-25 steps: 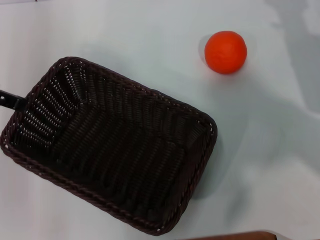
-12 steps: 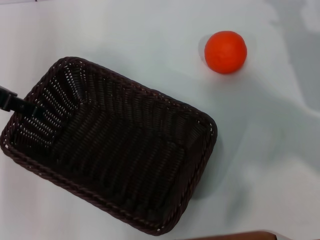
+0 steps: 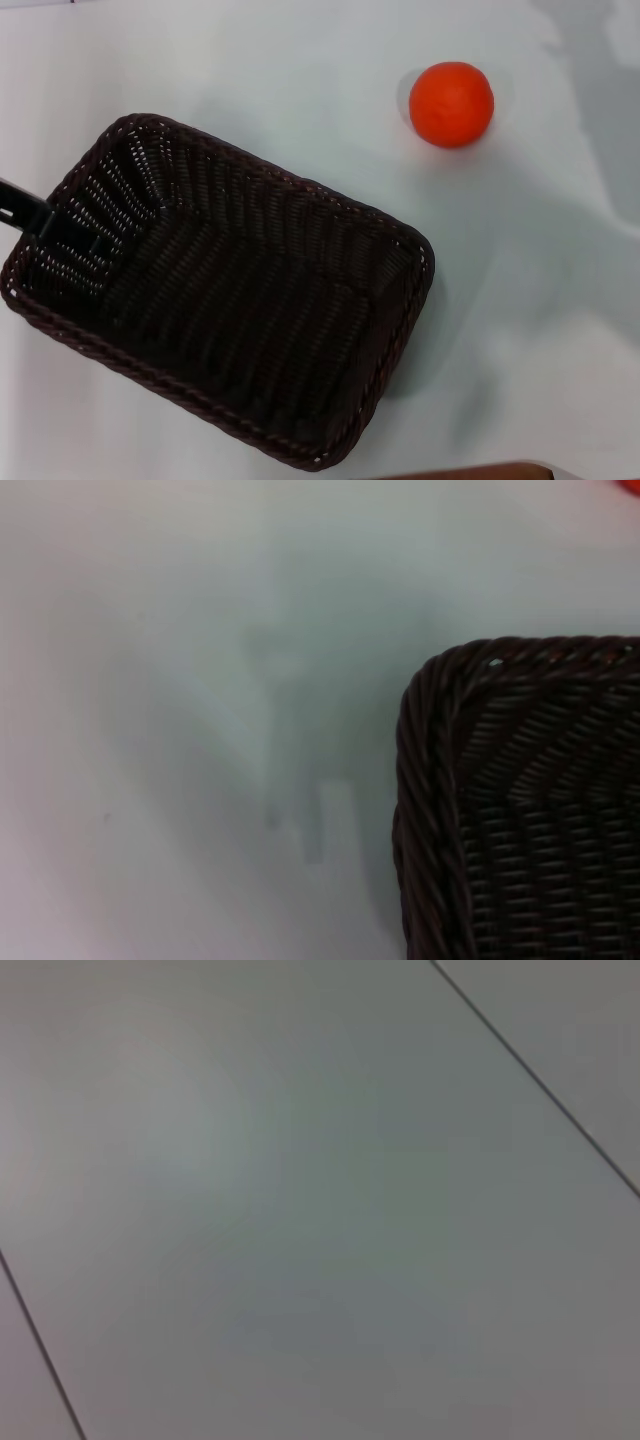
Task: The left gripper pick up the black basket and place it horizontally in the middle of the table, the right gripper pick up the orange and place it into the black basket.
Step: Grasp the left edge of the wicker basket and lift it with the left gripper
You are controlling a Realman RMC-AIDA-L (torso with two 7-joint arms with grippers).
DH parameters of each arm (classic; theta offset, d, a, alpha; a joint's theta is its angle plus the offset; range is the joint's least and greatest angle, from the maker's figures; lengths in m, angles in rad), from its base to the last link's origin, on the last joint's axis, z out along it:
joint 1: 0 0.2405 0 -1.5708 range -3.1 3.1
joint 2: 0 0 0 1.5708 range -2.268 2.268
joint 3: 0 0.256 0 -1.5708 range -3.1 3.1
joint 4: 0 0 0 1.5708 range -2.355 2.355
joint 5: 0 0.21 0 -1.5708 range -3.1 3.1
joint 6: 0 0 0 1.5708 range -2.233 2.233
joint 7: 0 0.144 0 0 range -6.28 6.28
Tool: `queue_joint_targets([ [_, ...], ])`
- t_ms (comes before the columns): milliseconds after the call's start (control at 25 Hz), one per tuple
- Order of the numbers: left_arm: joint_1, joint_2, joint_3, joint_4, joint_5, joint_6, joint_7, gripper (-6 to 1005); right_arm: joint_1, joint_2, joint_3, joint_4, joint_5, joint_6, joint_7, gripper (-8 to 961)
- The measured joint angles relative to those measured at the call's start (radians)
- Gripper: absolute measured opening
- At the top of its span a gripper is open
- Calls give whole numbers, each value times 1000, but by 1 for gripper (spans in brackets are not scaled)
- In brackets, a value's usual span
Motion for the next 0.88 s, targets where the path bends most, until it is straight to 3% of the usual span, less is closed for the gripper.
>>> queue_joint_targets([
  [320, 3, -2, 7, 0, 6, 7, -15, 856, -4, 0, 6, -6, 1, 2, 3, 938],
  [560, 1, -18, 28, 8, 8, 15, -26, 693, -7, 0, 7, -19, 4, 6, 3, 937],
  [760, -2, -38, 23, 9, 3, 51, -76, 481, -11, 0, 22, -48, 5, 0, -1, 937],
  [880, -3, -39, 23, 7, -3, 58, -140, 246, -11, 0, 43, -72, 6, 4, 0, 937],
])
